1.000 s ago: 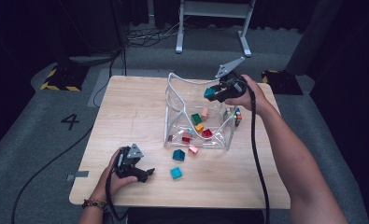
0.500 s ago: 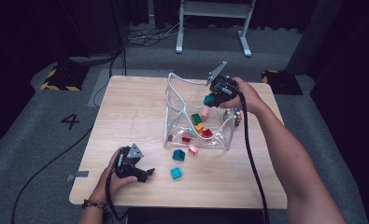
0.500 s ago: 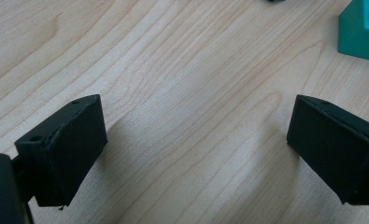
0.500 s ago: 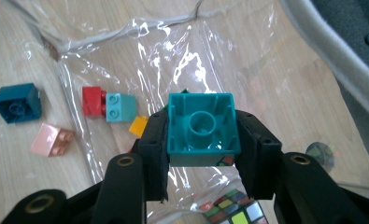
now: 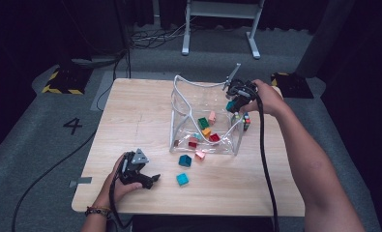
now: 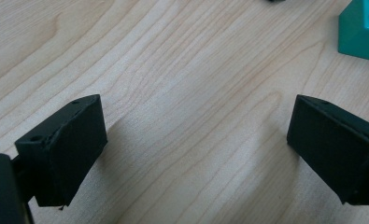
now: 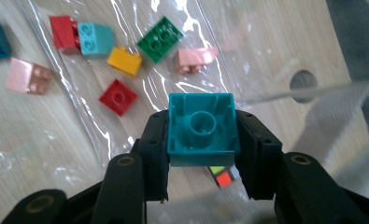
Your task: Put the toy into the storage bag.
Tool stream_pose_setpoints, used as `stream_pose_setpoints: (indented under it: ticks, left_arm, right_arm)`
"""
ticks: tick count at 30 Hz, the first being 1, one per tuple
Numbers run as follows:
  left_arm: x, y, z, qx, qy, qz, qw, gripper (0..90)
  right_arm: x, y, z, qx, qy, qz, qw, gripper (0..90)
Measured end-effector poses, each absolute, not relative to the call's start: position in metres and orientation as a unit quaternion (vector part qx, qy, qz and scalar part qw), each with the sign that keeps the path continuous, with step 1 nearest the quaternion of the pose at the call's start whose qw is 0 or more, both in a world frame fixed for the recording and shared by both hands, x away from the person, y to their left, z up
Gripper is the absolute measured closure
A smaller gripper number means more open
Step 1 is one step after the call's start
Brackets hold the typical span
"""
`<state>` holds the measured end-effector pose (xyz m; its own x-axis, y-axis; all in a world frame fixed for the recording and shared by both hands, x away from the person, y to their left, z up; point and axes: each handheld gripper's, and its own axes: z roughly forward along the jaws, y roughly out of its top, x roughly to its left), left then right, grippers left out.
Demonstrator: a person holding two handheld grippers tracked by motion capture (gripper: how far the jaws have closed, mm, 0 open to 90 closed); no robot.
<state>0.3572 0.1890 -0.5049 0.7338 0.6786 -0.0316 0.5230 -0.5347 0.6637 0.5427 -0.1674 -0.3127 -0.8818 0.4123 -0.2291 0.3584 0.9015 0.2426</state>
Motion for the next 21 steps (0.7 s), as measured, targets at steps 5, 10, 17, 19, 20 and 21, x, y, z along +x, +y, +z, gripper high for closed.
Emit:
stream_pose_setpoints:
  ticks: [5,10,17,19,20,21]
  left_arm:
    - [0.357,0.189,-0.505,0.868,0.347,0.114,0.336,5.0]
    - [0.357,0.189,-0.505,0.868,0.346,0.116,0.337,5.0]
    - [0.357,0.189,-0.505,0.868,0.347,0.115,0.336,5.0]
    - [0.357,0.189,-0.505,0.868,0.346,0.116,0.336,5.0]
    - [0.357,0.189,-0.505,0.868,0.346,0.116,0.336,5.0]
    - [0.357,0.189,-0.505,0.868,0.346,0.116,0.336,5.0]
  right_arm:
    - [0.543,-0.178,-0.309,0.184,0.961,0.142,0.153,51.9]
    - [0.536,-0.190,-0.304,0.185,0.949,0.210,0.142,48.4]
    - [0.506,-0.212,-0.286,0.183,0.903,0.365,0.136,47.5]
    - [0.492,-0.216,-0.283,0.172,0.889,0.398,0.147,47.3]
    - [0.484,-0.218,-0.282,0.160,0.884,0.412,0.152,47.2]
    - [0.477,-0.220,-0.282,0.152,0.878,0.426,0.156,46.8]
